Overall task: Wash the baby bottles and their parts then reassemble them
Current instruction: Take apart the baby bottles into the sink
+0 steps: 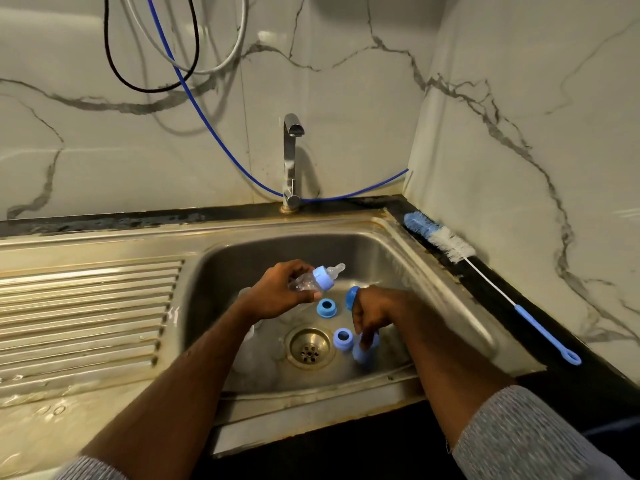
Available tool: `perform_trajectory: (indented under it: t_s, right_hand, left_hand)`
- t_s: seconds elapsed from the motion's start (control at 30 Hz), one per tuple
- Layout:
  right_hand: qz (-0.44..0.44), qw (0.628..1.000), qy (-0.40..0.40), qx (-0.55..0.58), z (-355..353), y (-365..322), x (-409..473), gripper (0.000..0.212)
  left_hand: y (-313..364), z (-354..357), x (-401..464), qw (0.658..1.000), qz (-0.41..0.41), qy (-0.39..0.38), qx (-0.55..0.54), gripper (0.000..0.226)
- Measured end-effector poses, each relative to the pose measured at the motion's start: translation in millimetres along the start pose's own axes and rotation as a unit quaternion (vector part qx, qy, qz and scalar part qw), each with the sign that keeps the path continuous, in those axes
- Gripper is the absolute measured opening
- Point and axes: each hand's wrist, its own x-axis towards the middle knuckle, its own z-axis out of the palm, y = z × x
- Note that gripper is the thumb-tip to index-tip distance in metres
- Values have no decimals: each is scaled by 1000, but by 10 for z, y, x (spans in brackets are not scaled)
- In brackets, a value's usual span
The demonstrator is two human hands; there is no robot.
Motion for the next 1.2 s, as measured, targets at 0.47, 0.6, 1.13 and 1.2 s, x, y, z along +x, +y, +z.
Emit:
perform_trajectory:
  t_s: [0.47,0.6,1.13,1.2]
  right_hand:
    - [8,998,57,36,-30,-40,-99,29]
    - [15,997,73,-5,-8,-87,-89,31]
    - [-3,935,180,304,-22,75,44,27]
    - [-12,877,176,446,-85,31,46,43]
  left_hand:
    - [-79,-30,19,1000,-9,-2,10,49]
    - [-72,-19,24,1000,-11,-5,11,48]
    - [2,-25,-13,1000,-11,-17,7,50]
    - [3,-30,-19,1000,-5,-20,16,53]
